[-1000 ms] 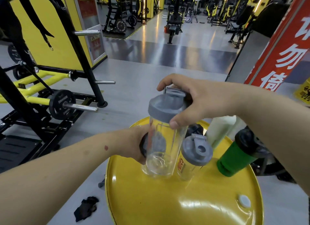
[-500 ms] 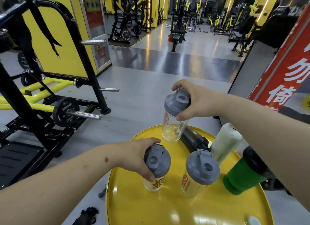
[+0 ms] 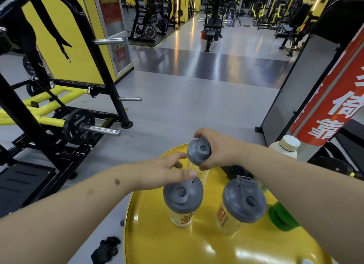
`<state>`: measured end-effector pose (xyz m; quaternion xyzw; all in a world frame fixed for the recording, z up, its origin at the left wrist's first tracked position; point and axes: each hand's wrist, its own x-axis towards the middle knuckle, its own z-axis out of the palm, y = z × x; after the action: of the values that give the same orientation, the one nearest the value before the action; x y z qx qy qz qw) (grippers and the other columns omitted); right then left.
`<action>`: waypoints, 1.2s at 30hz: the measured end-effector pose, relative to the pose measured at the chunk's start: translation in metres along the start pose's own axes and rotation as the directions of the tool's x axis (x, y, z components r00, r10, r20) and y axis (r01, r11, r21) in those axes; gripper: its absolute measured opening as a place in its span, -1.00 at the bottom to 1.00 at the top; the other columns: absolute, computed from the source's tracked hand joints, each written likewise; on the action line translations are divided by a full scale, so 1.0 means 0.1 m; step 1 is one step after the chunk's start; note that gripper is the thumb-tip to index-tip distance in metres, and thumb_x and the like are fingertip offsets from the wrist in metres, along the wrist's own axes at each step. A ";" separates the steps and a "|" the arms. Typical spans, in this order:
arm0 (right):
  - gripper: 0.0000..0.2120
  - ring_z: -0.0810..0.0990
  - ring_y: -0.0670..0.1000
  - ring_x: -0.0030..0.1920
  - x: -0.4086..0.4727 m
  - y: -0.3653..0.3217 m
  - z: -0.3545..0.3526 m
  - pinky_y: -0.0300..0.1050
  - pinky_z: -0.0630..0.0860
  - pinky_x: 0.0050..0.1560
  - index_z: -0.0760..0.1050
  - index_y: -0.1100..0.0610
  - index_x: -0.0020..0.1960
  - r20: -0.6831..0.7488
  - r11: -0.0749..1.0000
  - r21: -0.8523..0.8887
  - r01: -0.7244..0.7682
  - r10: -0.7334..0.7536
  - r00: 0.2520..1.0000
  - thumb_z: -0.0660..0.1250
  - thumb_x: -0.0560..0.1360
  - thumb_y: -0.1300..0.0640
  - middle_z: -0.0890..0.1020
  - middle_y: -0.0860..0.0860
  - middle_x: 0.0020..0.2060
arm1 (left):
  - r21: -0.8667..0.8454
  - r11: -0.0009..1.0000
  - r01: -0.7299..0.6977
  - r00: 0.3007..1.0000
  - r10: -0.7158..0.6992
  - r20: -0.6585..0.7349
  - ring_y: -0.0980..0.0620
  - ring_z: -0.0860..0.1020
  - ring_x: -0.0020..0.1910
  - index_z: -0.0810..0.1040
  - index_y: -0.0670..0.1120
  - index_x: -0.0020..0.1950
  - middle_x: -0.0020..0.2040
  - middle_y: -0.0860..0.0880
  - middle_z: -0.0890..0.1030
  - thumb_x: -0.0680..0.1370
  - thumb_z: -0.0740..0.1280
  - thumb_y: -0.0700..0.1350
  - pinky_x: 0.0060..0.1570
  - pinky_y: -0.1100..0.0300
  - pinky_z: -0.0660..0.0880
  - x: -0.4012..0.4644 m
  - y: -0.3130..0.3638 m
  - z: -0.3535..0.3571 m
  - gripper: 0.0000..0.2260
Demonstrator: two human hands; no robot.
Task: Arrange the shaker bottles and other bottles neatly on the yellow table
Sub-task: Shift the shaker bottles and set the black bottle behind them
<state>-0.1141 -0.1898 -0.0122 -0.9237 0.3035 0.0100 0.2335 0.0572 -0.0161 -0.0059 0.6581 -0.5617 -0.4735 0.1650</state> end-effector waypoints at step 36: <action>0.24 0.60 0.30 0.14 0.36 0.77 0.35 0.13 0.60 -0.03 -0.14 0.02 0.65 0.182 0.750 -0.499 -0.433 0.580 0.794 0.64 0.28 -0.08 0.38 0.27 0.34 | 0.524 0.849 -0.068 0.914 0.263 -0.308 -0.09 0.45 0.31 0.16 0.14 0.55 0.45 0.03 0.29 0.35 0.57 0.02 0.20 0.02 0.49 0.98 0.25 0.02 -0.13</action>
<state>-0.1242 -0.2487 -0.0819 -0.8173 0.4927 0.2933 0.0576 0.0335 -0.1111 -0.0314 0.7030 -0.6800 -0.1623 0.1310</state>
